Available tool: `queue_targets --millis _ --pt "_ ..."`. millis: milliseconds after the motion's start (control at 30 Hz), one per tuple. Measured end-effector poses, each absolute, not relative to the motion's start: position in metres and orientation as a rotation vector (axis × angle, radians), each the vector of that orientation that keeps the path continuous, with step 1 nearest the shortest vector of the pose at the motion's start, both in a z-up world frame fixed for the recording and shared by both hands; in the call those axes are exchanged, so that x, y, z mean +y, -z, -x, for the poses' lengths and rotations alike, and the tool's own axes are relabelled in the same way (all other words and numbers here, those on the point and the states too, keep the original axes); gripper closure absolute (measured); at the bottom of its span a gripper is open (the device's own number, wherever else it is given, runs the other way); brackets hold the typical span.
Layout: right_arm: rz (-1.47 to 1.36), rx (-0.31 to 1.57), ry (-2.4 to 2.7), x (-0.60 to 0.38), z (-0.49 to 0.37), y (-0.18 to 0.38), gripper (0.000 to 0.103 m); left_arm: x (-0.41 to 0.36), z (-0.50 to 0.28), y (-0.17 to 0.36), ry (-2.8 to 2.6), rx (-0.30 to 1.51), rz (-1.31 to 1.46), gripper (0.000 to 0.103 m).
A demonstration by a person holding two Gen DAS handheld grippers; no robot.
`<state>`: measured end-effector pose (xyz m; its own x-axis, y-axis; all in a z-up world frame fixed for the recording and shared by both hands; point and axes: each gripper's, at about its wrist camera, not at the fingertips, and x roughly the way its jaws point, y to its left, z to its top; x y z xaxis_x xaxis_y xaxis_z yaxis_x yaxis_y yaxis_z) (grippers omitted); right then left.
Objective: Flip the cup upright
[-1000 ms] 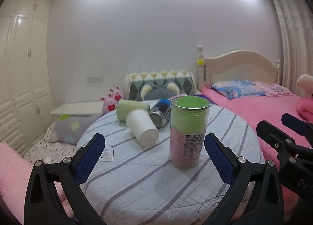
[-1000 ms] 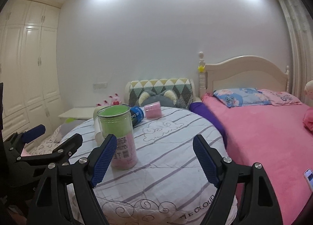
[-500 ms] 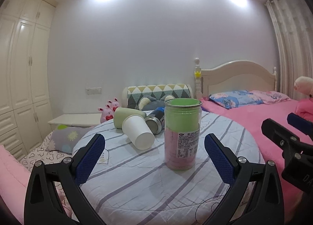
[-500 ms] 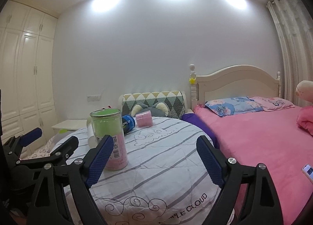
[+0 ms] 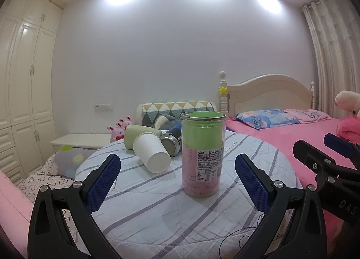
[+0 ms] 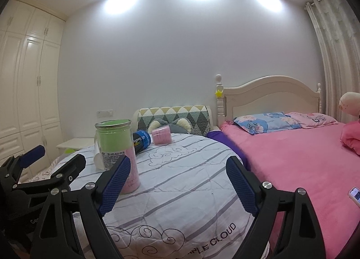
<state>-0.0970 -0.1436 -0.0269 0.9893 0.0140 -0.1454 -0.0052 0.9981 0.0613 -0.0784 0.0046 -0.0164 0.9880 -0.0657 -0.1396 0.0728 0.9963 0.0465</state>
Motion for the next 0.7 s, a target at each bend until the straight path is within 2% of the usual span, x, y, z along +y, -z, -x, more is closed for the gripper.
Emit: queue_targets --millis 700 --pt "-0.053 0.168 -0.011 -0.1469 0.0947 0.0286 0.015 0.008 0.0796 0.0151 0.052 0.137 -0.014 0.0"
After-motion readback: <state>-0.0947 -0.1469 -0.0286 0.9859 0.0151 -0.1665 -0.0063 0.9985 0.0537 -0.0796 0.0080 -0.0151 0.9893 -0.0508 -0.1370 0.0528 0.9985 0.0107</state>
